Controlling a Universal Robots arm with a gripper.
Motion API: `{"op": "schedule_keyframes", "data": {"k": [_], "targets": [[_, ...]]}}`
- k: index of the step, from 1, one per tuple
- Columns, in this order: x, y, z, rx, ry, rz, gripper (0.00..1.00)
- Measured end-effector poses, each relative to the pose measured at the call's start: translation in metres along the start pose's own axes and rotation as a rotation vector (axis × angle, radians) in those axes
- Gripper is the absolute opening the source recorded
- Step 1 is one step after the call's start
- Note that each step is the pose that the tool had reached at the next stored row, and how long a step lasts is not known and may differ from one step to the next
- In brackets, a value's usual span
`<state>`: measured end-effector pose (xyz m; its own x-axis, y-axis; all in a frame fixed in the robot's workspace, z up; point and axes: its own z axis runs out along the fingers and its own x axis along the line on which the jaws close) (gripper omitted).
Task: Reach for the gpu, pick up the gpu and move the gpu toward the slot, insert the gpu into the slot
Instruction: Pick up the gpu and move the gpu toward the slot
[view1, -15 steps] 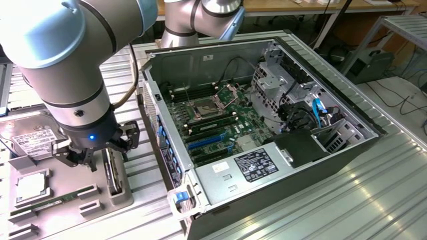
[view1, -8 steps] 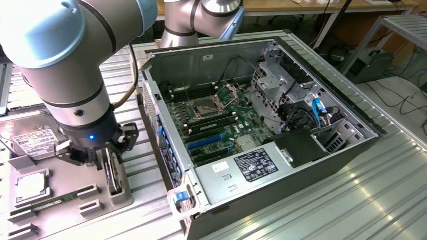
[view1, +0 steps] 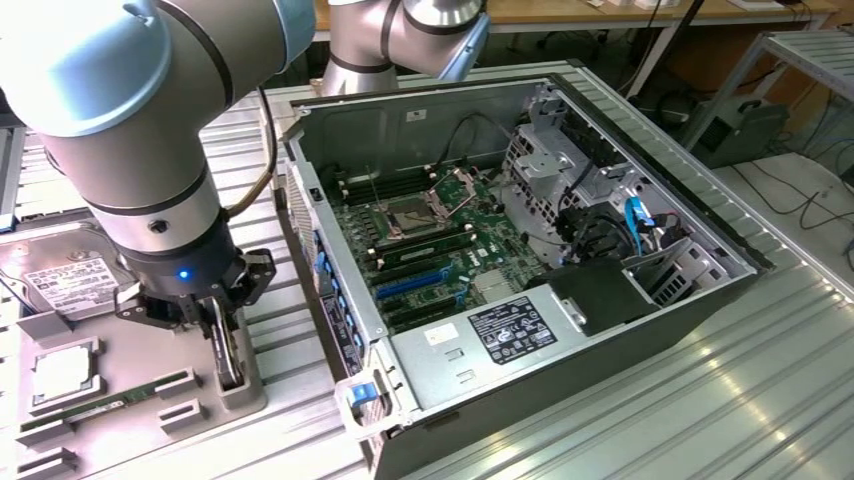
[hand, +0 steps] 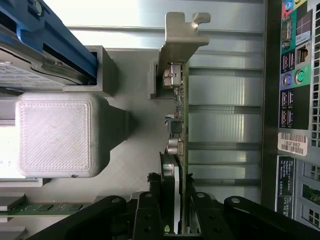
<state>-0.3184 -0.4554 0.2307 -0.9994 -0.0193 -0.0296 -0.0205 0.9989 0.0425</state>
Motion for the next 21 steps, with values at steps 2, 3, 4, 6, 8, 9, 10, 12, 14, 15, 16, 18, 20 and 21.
{"op": "schedule_keyframes", "data": {"k": [2,3,4,6,8,9,10,12,14,15,16,18,20,21], "targets": [[0.0,0.0,0.0,0.0,0.0,0.0,0.28],[0.0,0.0,0.0,0.0,0.0,0.0,0.28],[0.0,0.0,0.0,0.0,0.0,0.0,0.28],[0.0,0.0,0.0,0.0,-0.0001,0.0,0.28],[0.0,0.0,0.0,0.0,-0.0001,0.0,0.28],[0.0,0.0,0.0,0.0,0.0,0.0,0.28],[0.0,0.0,0.0,0.0,0.0,0.0,0.28],[0.0,0.0001,-0.0004,-0.0017,-0.0005,0.0,0.28],[0.0,0.0002,-0.0038,-0.0045,-0.0004,0.0,0.28],[0.0,0.0003,-0.0066,-0.0051,-0.0004,0.0,0.28],[0.0,0.0004,-0.0094,-0.0056,-0.0004,0.0,0.28],[0.0,0.0007,-0.0156,-0.0058,-0.0003,0.0,0.28],[-0.001,0.0011,-0.0243,-0.0064,-0.0004,0.0,0.28],[-0.001,0.0012,-0.0275,-0.0067,-0.0004,0.0,0.28]]}}
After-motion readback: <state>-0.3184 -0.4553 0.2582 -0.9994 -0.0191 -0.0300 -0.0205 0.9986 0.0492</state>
